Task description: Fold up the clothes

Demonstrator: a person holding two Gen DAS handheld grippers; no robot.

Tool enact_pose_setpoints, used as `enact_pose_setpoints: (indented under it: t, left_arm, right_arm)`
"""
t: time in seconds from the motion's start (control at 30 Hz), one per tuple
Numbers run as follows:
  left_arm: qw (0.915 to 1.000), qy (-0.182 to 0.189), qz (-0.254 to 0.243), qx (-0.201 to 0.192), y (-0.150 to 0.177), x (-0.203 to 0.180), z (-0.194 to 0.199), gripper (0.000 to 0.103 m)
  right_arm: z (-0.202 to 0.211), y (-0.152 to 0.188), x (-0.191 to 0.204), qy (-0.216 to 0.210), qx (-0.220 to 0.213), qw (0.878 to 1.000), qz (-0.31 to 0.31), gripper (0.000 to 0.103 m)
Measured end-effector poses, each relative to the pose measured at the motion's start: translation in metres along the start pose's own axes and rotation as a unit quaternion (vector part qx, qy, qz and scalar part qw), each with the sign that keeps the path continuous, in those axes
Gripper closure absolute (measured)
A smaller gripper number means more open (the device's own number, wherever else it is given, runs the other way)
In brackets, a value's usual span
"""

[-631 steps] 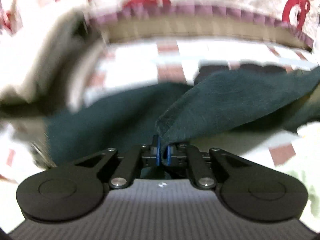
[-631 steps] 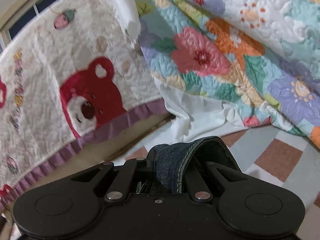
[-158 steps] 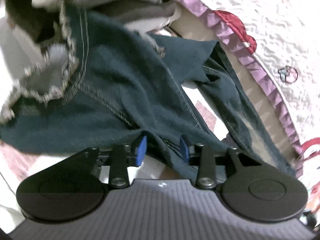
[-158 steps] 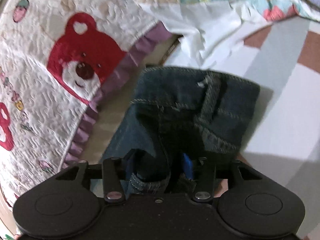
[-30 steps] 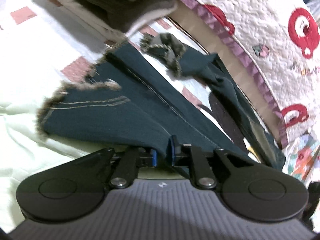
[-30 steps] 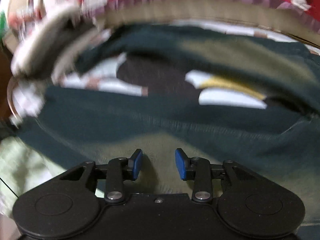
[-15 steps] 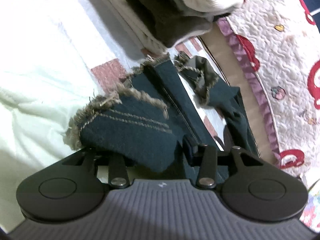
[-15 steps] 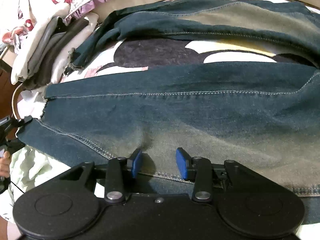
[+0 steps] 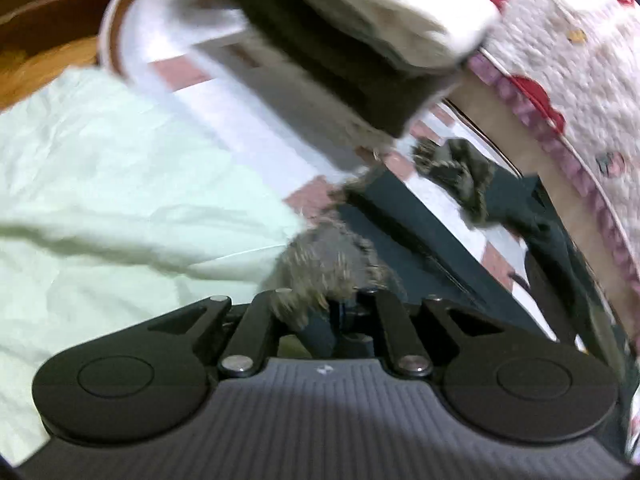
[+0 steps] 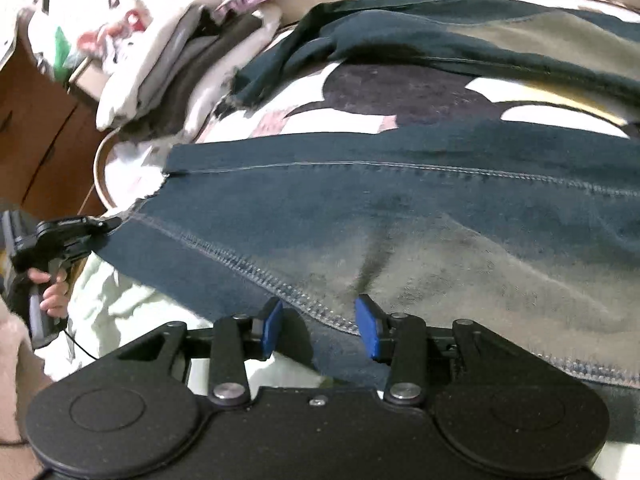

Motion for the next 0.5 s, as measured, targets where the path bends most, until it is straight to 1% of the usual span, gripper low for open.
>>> enact_pose_setpoints:
  t: [0.07,0.13,0.2,0.23,0.27,0.3,0.33,0.37,0.4,0.47,0.5]
  left_arm:
    - [0.9999,0.004,0.007,-0.010,-0.006,0.000,0.008,0.093]
    - [0.9996,-0.001,-0.016,-0.021,-0.013,-0.005,0.017,0.091]
    - [0.9987,-0.004,-0.042,-0.029,-0.019,-0.010,0.024,0.083]
    - [0.9985,0.003,-0.046,-0.030,-0.021,-0.010,0.026,0.080]
    - [0.9984,0.017,-0.047,-0.028,-0.024,-0.011,0.027,0.074]
    - [0.9982,0.029,-0.046,-0.025,-0.026,-0.011,0.028,0.069]
    - [0.9981,0.037,-0.045,-0.021,-0.026,-0.011,0.026,0.068]
    - [0.9979,0.044,-0.045,-0.017,-0.027,-0.012,0.024,0.063]
    - [0.9977,0.048,-0.048,-0.012,-0.026,-0.012,0.022,0.061]
    - [0.9966,0.051,-0.064,0.010,-0.025,-0.018,0.009,0.060]
    - [0.9957,0.051,-0.074,0.023,-0.024,-0.021,0.000,0.058]
  right_arm:
    - [0.001,0.000,0.002,0.000,0.002,1.000,0.009,0.056]
    - [0.001,0.001,0.004,0.002,0.001,1.000,0.017,0.056]
    - [0.001,0.003,0.009,-0.001,0.001,1.000,0.031,0.056]
    - [0.002,0.004,0.011,-0.004,0.001,0.999,0.039,0.056]
    - [0.002,0.005,0.013,-0.003,0.000,0.999,0.046,0.056]
    - [0.001,0.006,0.015,-0.004,-0.002,0.999,0.049,0.056]
    - [0.001,0.006,0.016,-0.005,-0.005,0.999,0.051,0.056]
    - [0.000,0.007,0.018,-0.010,-0.008,0.998,0.054,0.056]
    - [-0.002,0.007,0.022,-0.016,-0.009,0.998,0.061,0.055]
    - [-0.005,0.007,0.030,-0.028,-0.011,0.997,0.076,0.047]
    - [-0.008,0.007,0.033,-0.027,-0.009,0.996,0.083,0.045]
Point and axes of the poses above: each gripper's, at about its wrist camera, not at the fingertips, and z roughly against the way its jaws point, x to its left, y to its underside, the point moved 1 cm from there along -z, roughly the way its jaws point, and after that the axes turned 9 degrees about y, right-handed, at the moved point
